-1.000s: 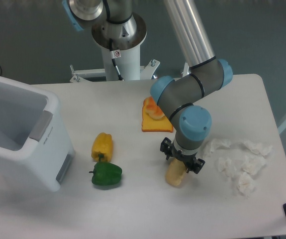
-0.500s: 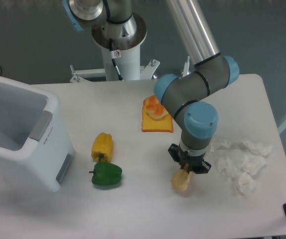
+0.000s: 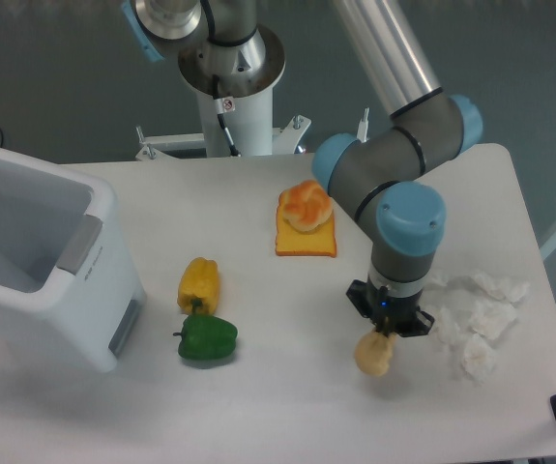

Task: Pick up the square bread
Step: 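Lift the gripped bread roll up off the table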

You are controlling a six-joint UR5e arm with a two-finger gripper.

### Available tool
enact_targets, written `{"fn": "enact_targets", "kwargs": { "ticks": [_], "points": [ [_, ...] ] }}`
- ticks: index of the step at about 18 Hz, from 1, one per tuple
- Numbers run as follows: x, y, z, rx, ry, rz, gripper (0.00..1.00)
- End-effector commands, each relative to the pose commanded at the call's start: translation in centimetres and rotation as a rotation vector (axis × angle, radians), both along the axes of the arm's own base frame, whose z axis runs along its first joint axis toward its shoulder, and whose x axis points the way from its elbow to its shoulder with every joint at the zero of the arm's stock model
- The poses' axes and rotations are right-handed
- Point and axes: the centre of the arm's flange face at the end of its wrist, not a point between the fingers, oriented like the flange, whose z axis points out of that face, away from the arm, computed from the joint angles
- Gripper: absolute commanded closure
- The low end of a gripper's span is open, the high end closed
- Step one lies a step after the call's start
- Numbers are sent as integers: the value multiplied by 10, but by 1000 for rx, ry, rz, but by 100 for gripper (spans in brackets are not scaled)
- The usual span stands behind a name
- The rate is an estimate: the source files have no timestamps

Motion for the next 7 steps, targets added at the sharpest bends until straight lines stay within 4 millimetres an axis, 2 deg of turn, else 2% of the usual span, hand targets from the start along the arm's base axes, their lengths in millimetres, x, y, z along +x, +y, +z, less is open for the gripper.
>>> {"fn": "enact_targets", "kwargs": {
  "ticks": [3,7],
  "points": [
    [-6,3,17,-4,36,-2,81],
    [-7,1,20,-10,42,-8,81]
  ]
}}
